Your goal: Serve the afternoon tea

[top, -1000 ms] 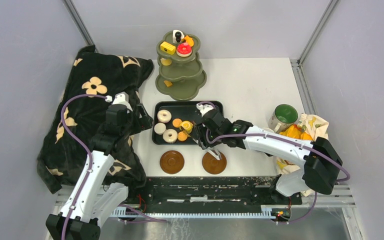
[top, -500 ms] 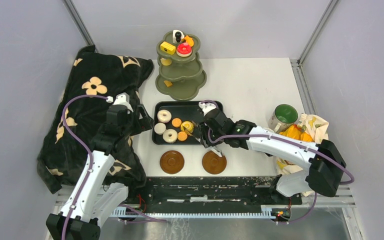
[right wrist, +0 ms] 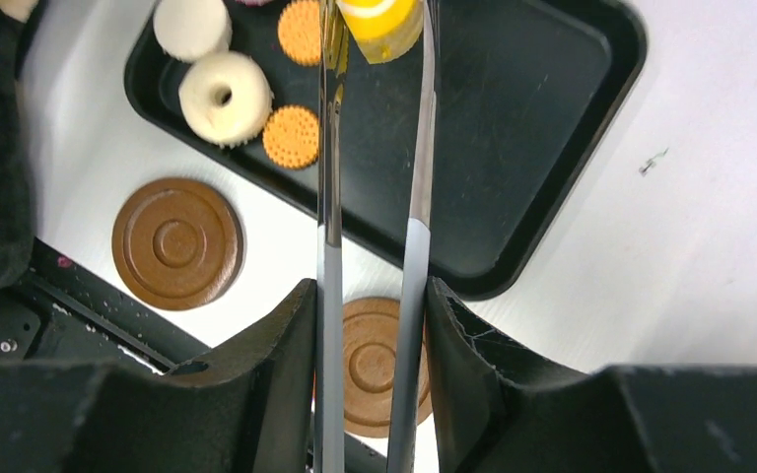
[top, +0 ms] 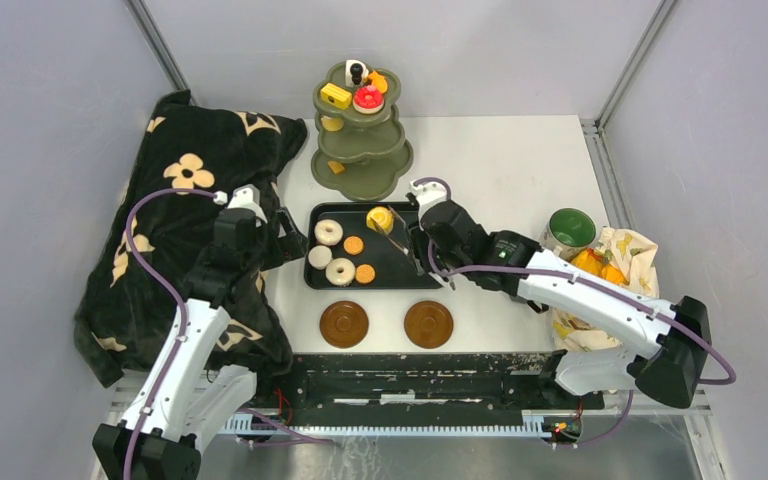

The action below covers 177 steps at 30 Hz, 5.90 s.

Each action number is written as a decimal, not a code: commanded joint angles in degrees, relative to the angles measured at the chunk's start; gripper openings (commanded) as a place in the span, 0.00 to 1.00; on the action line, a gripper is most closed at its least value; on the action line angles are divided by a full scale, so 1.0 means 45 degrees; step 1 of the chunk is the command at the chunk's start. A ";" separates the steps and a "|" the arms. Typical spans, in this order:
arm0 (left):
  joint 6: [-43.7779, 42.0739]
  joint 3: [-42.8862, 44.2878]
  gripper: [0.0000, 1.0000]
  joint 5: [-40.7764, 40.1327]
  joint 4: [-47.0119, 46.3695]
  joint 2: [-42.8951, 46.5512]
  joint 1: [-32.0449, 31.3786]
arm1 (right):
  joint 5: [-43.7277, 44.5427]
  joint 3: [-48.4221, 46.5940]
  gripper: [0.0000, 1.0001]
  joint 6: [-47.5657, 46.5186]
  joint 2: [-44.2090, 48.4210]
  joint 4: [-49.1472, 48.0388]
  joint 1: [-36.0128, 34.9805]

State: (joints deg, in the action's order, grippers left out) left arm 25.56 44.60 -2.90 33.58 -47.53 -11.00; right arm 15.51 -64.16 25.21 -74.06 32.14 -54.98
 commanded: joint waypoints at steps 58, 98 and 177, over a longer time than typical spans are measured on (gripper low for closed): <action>-0.0373 0.0379 0.99 -0.0574 0.0211 0.0900 -0.0019 | -0.1065 -0.9208 0.49 -0.1526 -0.7255 -0.2873 0.2780; 0.0198 0.0107 0.99 -0.0123 0.0158 0.1257 -0.0020 | -0.2821 -0.5589 0.54 -0.1554 -0.3565 -0.3107 0.2371; 0.0262 -0.0211 0.99 0.0371 -0.0745 0.0483 -0.0026 | -0.3205 -0.0027 0.46 0.0997 -0.1582 -0.2156 0.0037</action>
State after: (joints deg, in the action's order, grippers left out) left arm 25.67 42.00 -1.48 32.82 -45.65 -11.00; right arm 2.55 -60.80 31.16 -80.62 24.08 -54.70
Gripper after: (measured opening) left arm 0.992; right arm 0.447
